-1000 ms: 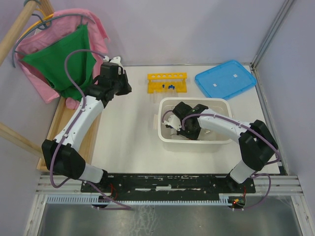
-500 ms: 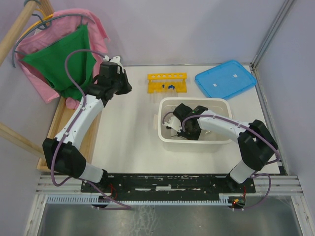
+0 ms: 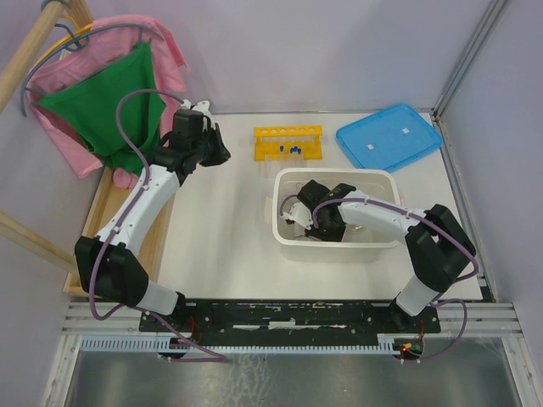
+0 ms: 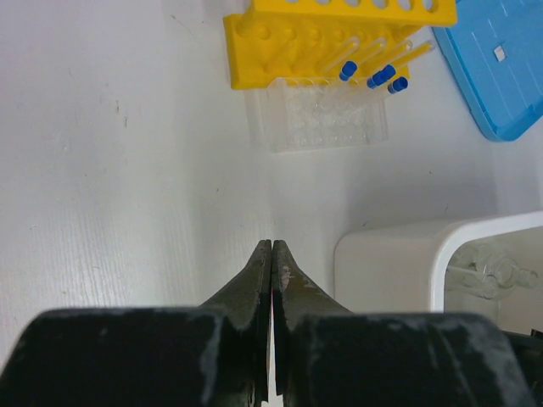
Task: Organize the chemistry lab equipment
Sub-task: Place the chemistry item in the storage box.
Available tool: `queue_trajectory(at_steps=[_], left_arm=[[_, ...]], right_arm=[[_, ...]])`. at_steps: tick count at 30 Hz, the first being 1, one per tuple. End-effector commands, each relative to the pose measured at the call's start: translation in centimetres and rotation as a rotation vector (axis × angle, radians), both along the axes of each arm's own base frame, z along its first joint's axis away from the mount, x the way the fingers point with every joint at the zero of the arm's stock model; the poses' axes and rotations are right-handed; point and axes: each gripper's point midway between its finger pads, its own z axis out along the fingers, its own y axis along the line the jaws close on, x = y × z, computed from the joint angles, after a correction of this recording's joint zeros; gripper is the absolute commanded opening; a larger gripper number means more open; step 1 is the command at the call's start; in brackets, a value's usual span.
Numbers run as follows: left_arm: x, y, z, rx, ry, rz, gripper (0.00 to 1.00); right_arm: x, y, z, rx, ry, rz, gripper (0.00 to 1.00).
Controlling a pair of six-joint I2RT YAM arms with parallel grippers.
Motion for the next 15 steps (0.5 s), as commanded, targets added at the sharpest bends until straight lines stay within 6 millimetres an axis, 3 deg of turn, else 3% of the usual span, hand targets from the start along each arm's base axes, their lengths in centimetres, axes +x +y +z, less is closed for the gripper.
queue_trajectory(at_steps=[1,8,15], left_arm=[[0.6,-0.8,0.4,-0.034,-0.029,-0.037,0.03],[0.5,-1.0,0.4,-0.041,-0.028,-0.050,0.03],[0.4,-1.1,0.4,-0.052,-0.022,-0.053,0.03]], right_arm=[[0.0,-0.6,-0.4,-0.032,0.012,-0.019,0.15],[0.0,-0.6,-0.3,-0.031,0.002,-0.024,0.29],[0.9,-0.6,0.8,-0.013,-0.064,-0.042,0.34]])
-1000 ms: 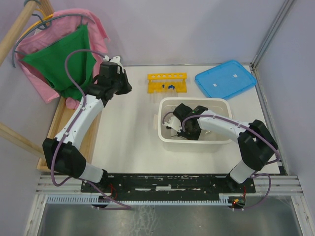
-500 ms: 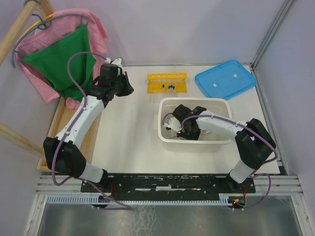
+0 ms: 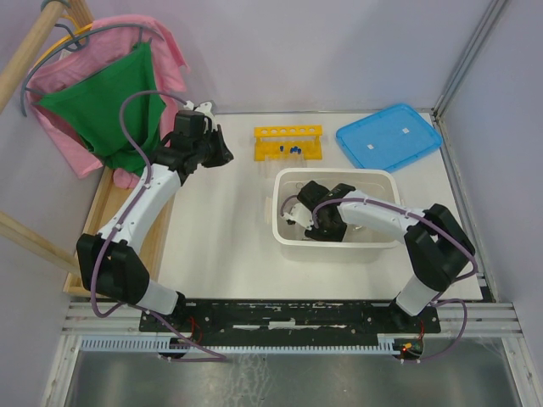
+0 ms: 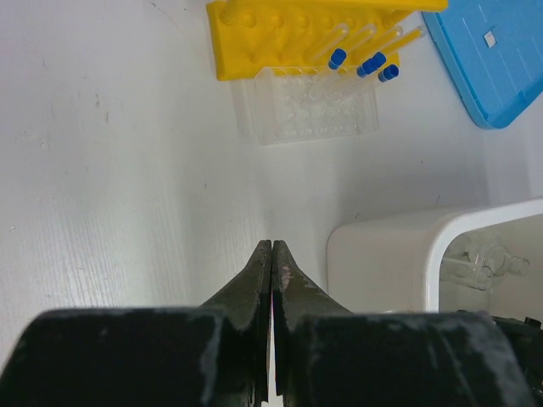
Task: Organize the chemistry lab equipment
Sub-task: Place the chemistry item in the storage box, then pick up the storage box lid at the center of the board.
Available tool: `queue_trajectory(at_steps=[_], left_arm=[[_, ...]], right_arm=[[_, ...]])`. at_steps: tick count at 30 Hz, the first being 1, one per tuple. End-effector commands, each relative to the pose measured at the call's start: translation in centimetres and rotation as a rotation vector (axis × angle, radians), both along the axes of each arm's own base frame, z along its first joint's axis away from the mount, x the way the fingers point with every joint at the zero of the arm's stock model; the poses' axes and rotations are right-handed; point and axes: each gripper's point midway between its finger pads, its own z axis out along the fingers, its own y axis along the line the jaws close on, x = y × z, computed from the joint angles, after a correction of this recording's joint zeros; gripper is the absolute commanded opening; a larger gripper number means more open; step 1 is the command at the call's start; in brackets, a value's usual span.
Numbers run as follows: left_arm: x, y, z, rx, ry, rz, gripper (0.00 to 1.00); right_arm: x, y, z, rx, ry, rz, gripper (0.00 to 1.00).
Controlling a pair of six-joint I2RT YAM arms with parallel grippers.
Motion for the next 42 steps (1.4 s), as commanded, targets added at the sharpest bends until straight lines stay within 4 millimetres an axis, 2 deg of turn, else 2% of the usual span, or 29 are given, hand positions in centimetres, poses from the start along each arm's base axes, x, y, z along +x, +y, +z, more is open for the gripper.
queue_trajectory(at_steps=[1,12,30,34,37,40,42], left_arm=[[0.6,-0.5,1.3,-0.037,-0.048,-0.018,0.03],[0.4,-1.0,1.0,-0.072,-0.023,-0.019,0.04],[0.5,-1.4,1.1,-0.113,-0.012,-0.007,0.04],[0.5,-1.5,0.8,-0.112,0.000,-0.005,0.04],[0.6,-1.4,0.6,-0.106,0.006,0.000,0.06],[0.8,-1.3,1.2,-0.102,-0.013,0.001,0.15],[1.1,-1.4,2.4,-0.109,-0.049,-0.003,0.23]], right_arm=[[1.2,-0.1,1.3,0.020,-0.081,-0.032,0.35],[1.5,0.0,5.6,0.091,-0.159,-0.060,0.44],[2.9,-2.5,11.0,0.097,-0.376,-0.088,0.46],[4.1,-3.5,14.2,0.150,-0.472,-0.153,0.45],[5.1,-4.1,17.6,0.234,-0.560,-0.225,0.46],[6.6,-5.3,21.5,0.310,-0.683,-0.331,0.46],[8.0,-7.1,24.0,0.307,-0.786,-0.439,0.46]])
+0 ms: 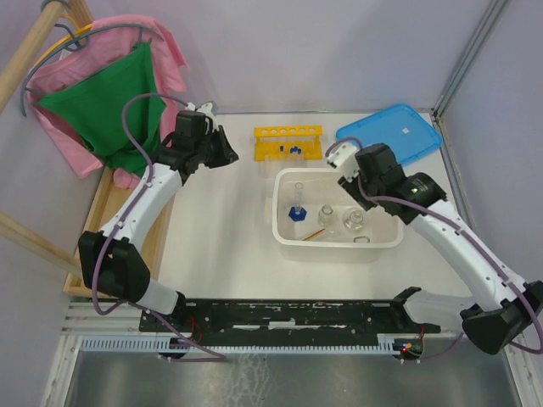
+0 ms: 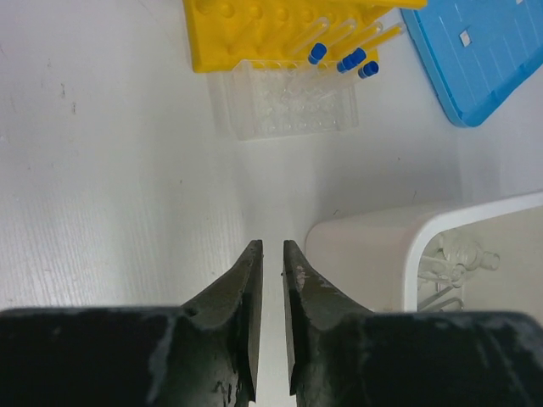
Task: Organize the chemistry lab equipment
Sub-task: Pick up the storage box lid at the center of the board.
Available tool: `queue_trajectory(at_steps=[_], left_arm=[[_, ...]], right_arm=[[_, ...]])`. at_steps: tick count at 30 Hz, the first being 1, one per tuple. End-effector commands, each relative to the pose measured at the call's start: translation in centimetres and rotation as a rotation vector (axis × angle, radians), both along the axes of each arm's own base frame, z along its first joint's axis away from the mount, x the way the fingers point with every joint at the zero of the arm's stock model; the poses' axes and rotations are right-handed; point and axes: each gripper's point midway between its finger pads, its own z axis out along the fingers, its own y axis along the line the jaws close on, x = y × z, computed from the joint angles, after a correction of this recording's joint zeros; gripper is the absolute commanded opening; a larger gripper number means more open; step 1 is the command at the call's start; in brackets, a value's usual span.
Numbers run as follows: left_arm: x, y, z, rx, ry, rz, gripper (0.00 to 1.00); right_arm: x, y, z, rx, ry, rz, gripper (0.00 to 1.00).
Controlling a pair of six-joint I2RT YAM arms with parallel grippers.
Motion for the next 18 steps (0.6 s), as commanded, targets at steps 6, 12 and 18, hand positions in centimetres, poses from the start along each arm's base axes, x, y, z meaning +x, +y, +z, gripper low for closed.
queue_trajectory(at_steps=[6,12,18], left_arm=[[2.4,-0.6,6.7,-0.062,-0.178,0.004,0.37],[2.6,-0.3,8.8,-0.049,-0.228,0.005,0.39],[2.1,0.6,9.7,-0.009,-0.255,0.020,0.40]], right_arm=[[8.0,-10.4,10.2,0.099,-0.322,-0.638,0.47],[14.2,-18.8,9.3,0.486,-0.170,-1.113,0.50],[19.3,-23.7,3.3,0.598,0.012,-1.362,0.52]])
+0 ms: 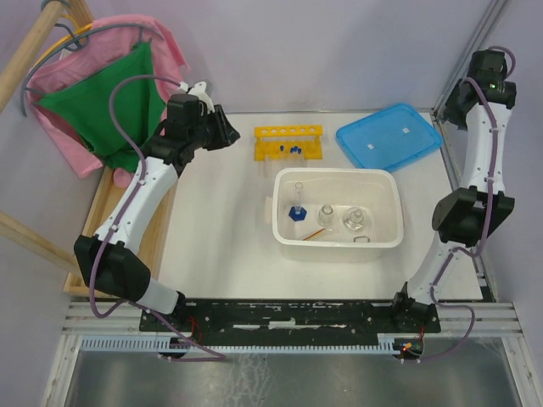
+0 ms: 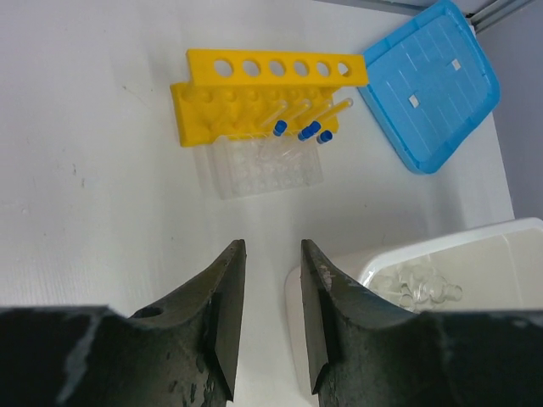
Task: Organize the chemistry lab equipment
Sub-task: Pick up the storage box lid at the center of the board.
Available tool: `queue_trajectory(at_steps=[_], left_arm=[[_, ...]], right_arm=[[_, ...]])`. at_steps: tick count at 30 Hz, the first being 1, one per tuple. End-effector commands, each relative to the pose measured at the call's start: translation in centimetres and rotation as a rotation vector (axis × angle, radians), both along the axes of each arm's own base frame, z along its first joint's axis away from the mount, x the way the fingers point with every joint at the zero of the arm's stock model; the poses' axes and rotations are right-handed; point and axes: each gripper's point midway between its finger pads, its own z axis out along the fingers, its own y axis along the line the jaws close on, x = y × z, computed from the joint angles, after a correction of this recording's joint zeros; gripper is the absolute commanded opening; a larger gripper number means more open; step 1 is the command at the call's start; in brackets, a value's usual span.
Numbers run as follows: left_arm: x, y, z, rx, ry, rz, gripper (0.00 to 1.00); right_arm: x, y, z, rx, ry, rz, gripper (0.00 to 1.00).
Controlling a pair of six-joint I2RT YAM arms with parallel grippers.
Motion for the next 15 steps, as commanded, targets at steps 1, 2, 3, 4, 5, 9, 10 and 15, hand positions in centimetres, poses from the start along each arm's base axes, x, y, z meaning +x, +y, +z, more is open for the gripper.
queue_trajectory(at_steps=[1,2,3,4,5,9,10,15], left_arm=[[-0.1,1.3,3.4,0.034,-0.104,0.023,0.40],[-0.2,1.5,3.3,0.044,-0.103,0.031,0.40],[-0.3,1.9,3.2,0.055,-0.101,0.046,0.40],[-0.4,2.1,3.1,0.062,-0.102,0.051,0.40],[-0.6,2.2,3.0,0.066,-0.103,0.055,0.40],[-1.4,2.8,2.7,0.074,-0.107,0.074,0.40],[-1.5,3.0,2.6,0.077,-0.107,0.080,0.40],[-2.3,3.8,1.9,0.092,-0.103,0.110,0.40]], right_arm=[[1.7,0.1,-5.2,0.258,0.100,-0.132,0.55],[2.4,-0.2,-6.6,0.278,0.116,-0.152,0.56],[3.2,-0.4,-7.9,0.295,0.126,-0.169,0.56],[3.9,-0.3,-9.1,0.322,0.131,-0.182,0.56],[4.5,-0.3,-10.2,0.355,0.132,-0.194,0.55],[6.4,-0.1,-13.5,0.419,0.137,-0.223,0.50],[6.5,-0.3,-14.1,0.422,0.151,-0.234,0.50],[6.3,-1.1,-16.4,0.391,0.191,-0.281,0.49]])
